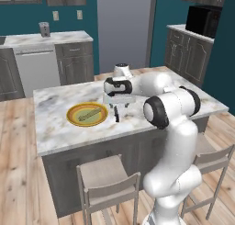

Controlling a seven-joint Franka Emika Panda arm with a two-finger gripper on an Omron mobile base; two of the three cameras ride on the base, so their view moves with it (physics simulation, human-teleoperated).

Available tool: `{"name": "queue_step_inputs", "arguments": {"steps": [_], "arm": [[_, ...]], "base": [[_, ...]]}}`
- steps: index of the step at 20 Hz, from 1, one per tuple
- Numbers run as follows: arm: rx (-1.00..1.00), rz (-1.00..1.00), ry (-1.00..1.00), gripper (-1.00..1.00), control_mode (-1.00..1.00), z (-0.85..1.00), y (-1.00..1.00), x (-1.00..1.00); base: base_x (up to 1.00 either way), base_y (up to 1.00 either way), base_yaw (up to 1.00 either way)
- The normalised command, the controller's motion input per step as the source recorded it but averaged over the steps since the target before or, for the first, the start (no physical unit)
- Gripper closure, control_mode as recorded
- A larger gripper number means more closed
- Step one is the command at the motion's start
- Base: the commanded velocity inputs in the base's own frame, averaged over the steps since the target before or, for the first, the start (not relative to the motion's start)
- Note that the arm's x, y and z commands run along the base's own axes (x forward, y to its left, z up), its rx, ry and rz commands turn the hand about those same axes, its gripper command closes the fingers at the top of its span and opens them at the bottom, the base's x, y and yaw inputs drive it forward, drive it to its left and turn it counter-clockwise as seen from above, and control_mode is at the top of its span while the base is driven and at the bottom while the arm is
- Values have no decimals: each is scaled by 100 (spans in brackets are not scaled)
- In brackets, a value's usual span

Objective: Retrieve the butter from the fridge and place it on a plate on the dining table. Then retrieve the butter knife by the fridge and place it near the plate.

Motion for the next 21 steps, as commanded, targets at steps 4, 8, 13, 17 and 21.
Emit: {"name": "queue_step_inputs", "arguments": {"steps": [4, 8, 13, 17, 21], "arm": [[-6, 14, -10, -100, -100, 55, -14, -100], [-8, 0, 0, -100, -100, 19, -19, -100], [-5, 0, 10, -100, -100, 36, -25, -100], [0, 0, 41, -100, -100, 7, -43, -48], [0, 0, 31, -100, -100, -9, -75, 0]], "base": [[0, 0, 0], [0, 0, 0], [0, 0, 0], [0, 0, 0], [0, 0, 0]]}}
